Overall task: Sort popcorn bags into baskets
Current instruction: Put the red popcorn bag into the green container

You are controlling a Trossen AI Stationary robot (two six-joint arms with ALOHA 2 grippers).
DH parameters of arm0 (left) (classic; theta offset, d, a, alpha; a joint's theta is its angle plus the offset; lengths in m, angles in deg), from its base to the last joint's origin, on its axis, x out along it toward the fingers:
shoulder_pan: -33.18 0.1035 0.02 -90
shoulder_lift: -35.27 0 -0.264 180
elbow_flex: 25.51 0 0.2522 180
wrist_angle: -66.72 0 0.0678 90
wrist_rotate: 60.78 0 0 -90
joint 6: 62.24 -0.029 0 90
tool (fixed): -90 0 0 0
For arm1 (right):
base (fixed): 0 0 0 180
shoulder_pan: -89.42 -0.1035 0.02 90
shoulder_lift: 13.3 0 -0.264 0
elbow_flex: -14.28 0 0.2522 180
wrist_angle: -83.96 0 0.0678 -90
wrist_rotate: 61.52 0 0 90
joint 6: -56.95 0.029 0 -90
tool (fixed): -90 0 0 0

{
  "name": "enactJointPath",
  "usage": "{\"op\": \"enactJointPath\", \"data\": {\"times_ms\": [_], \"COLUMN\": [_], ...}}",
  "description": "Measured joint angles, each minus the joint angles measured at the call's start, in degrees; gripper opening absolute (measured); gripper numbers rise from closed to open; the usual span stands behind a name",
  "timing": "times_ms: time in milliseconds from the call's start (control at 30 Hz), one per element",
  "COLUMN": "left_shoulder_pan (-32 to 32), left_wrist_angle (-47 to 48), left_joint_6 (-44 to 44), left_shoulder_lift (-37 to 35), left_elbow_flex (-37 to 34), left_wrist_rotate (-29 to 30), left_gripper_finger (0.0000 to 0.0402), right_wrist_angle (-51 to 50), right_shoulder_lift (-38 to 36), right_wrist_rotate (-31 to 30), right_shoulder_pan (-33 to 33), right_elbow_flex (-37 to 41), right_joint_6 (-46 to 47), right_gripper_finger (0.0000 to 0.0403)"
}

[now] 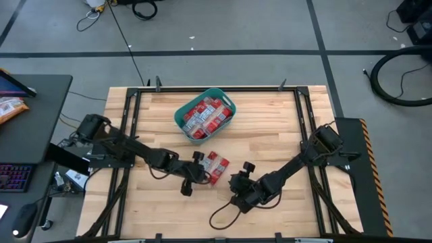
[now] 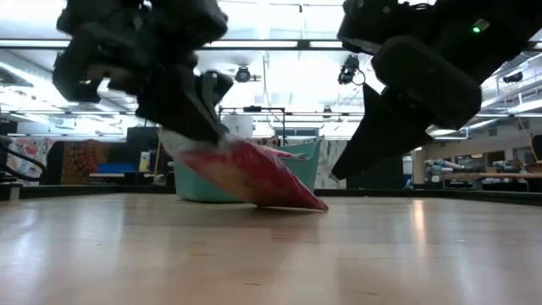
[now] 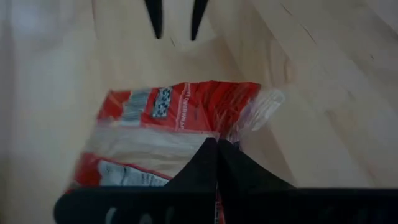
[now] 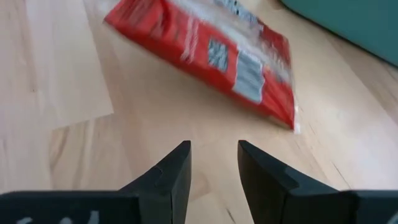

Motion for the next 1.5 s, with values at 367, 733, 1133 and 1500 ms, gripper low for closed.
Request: {"op": "enactJointPath", "data": {"times_ms": [367, 733, 1133, 1500], "left_shoulder_pan": [3.4, 9.8, 23.3, 41.8], "left_wrist_angle": [6.3, 6.2, 6.5, 10.4], "left_joint_6": [-9.1, -20.8, -33.1, -40.7], "left_shoulder_lift": [-8.2, -9.8, -9.8, -7.7], "left_elbow_flex": [5.4, 11.5, 13.0, 12.9], "left_wrist_rotate": [3.0, 8.0, 9.4, -3.6], "left_gripper_finger": [0.0005, 0.0004, 0.0004, 0.0015], "right_wrist_angle": [-0.8, -0.9, -0.9, -0.6], "right_shoulder_lift": [0.0, 0.0, 0.0, 0.0], "right_wrist_rotate": [-3.5, -4.0, -4.4, -5.1], "right_shoulder_pan": [-1.2, -1.2, -1.2, -1.2], "right_elbow_flex": [0.0, 0.0, 0.0, 0.0], "right_joint_6": [1.3, 1.3, 0.7, -0.2], "right_gripper_finger": [0.0134, 0.0134, 0.0134, 0.0134]}}
